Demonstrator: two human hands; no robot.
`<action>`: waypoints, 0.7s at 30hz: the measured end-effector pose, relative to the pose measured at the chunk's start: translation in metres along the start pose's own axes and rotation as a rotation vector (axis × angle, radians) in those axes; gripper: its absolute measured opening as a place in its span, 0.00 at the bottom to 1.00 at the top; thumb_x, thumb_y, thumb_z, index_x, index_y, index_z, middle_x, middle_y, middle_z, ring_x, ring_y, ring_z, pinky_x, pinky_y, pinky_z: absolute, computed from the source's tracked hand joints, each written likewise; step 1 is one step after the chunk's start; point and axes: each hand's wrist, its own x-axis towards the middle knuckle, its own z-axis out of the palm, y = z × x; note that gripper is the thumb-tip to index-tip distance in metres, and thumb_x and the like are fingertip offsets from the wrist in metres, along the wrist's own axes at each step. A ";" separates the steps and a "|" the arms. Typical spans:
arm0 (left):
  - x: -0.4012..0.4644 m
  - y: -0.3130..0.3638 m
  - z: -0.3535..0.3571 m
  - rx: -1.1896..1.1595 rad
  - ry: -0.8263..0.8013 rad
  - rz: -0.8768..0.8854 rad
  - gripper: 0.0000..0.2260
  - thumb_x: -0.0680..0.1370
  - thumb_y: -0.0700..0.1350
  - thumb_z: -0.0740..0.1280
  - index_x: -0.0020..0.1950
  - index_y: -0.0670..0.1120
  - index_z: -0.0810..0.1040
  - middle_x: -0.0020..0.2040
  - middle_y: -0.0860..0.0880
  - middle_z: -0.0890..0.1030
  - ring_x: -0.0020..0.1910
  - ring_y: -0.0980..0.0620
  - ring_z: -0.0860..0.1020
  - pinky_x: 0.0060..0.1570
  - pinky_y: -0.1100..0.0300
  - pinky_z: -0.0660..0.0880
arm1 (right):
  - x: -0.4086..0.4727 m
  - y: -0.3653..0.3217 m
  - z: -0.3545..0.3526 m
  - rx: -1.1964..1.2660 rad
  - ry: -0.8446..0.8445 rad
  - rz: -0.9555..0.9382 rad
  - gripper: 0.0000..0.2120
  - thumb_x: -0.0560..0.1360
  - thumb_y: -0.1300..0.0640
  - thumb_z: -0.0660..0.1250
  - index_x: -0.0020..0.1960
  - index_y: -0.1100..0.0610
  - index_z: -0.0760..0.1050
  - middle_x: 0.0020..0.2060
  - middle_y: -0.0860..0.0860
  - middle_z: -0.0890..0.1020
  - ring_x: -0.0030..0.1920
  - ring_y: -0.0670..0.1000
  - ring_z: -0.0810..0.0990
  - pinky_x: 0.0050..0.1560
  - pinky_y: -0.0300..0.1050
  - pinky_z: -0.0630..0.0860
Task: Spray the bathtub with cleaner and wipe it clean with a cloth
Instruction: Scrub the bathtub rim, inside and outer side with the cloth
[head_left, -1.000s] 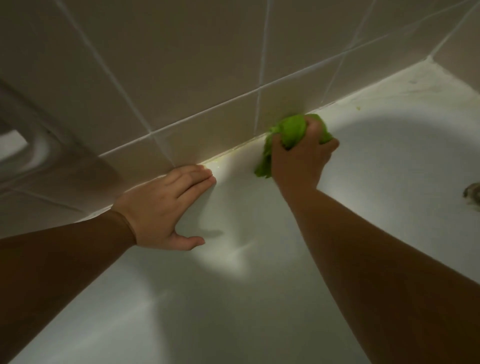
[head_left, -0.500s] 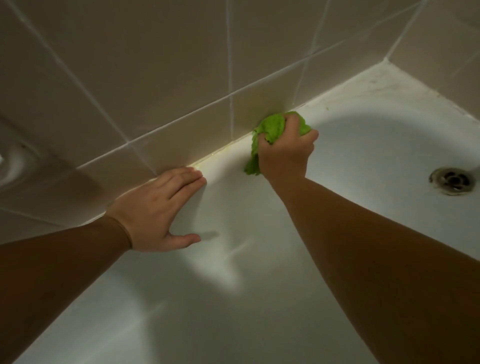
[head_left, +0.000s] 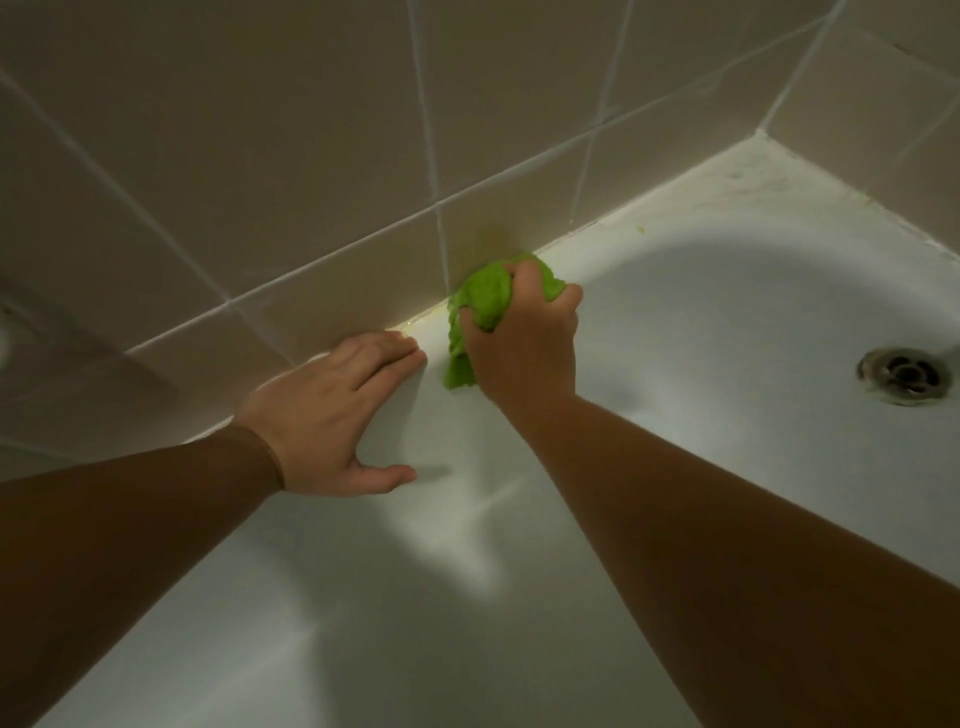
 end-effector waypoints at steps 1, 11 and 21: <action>0.002 0.000 0.000 0.002 -0.002 0.002 0.49 0.70 0.72 0.69 0.79 0.38 0.66 0.73 0.38 0.70 0.73 0.38 0.69 0.71 0.45 0.71 | -0.002 0.003 -0.002 0.032 -0.017 -0.024 0.24 0.73 0.39 0.68 0.63 0.50 0.70 0.54 0.57 0.72 0.48 0.58 0.71 0.55 0.49 0.75; 0.008 0.007 0.001 -0.018 0.046 -0.056 0.47 0.71 0.70 0.71 0.77 0.39 0.68 0.73 0.39 0.70 0.73 0.40 0.70 0.71 0.46 0.71 | 0.016 -0.008 -0.017 0.130 -0.063 0.218 0.24 0.74 0.47 0.70 0.66 0.50 0.66 0.62 0.58 0.65 0.59 0.64 0.72 0.56 0.53 0.74; -0.130 -0.017 -0.006 0.059 -0.024 -0.160 0.47 0.72 0.67 0.69 0.83 0.42 0.59 0.77 0.39 0.66 0.72 0.37 0.70 0.68 0.42 0.74 | -0.018 -0.048 -0.011 0.179 -0.169 0.306 0.25 0.78 0.48 0.69 0.70 0.49 0.61 0.67 0.59 0.62 0.65 0.64 0.68 0.60 0.56 0.73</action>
